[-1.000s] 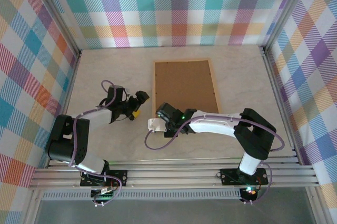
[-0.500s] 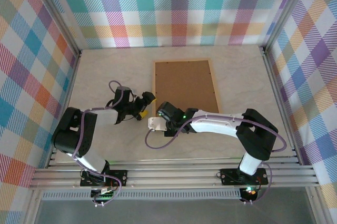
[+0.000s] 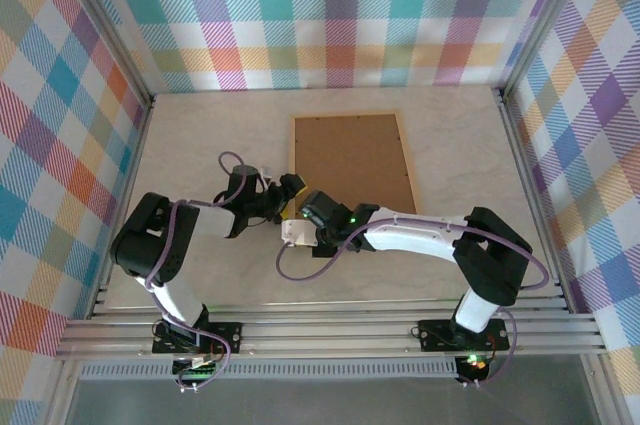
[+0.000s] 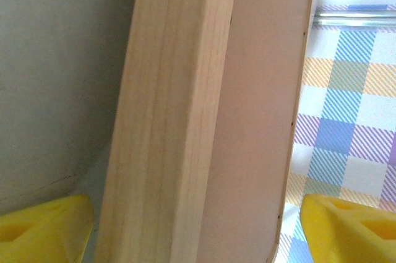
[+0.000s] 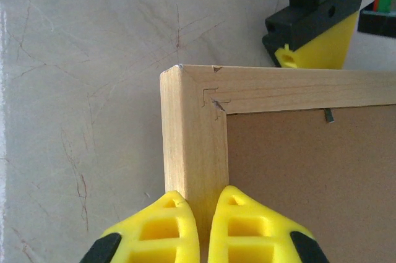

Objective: Put the photo into the frame

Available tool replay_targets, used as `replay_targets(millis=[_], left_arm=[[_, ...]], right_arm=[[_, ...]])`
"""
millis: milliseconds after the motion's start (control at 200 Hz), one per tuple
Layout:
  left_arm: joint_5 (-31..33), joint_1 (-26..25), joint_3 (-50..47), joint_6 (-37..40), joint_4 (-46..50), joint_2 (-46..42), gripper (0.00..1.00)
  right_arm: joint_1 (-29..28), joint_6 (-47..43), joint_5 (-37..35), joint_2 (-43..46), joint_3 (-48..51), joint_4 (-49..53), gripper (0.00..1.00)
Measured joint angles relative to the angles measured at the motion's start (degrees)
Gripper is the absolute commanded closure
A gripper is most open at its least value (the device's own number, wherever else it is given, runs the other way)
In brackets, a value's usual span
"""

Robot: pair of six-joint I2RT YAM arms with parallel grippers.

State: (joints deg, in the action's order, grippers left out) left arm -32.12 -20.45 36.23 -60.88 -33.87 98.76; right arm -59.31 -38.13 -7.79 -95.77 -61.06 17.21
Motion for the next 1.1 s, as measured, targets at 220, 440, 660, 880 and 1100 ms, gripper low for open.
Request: replay_targets(millis=[220,440,660,880,1100], left_arm=[[-0.2,-0.6,-0.3,-1.1,-2.7,0.6,0.29],[0.1,-0.6,-1.4,-1.0,-3.6,0.6,0.44],[0.2,-0.5,-1.8,-0.6,-3.9,0.6,0.52],[0.6,-0.5,-1.9,0.3,-3.8,-0.1,0.61],[1.6,-0.5,-2.2,5.2,-3.7,-3.7,0.96]], right_arm=[[0.3,0.1,0.2,0.2,-0.1,0.0,1.0],[0.4,0.6,0.2,0.3,-0.1,0.0,1.0],[0.9,1.9,0.1,0.3,-0.1,-0.1,1.0],[0.9,3.6,-0.3,0.3,-0.1,-0.5,0.98],[1.2,4.8,-1.1,1.8,-0.1,-0.3,0.94]])
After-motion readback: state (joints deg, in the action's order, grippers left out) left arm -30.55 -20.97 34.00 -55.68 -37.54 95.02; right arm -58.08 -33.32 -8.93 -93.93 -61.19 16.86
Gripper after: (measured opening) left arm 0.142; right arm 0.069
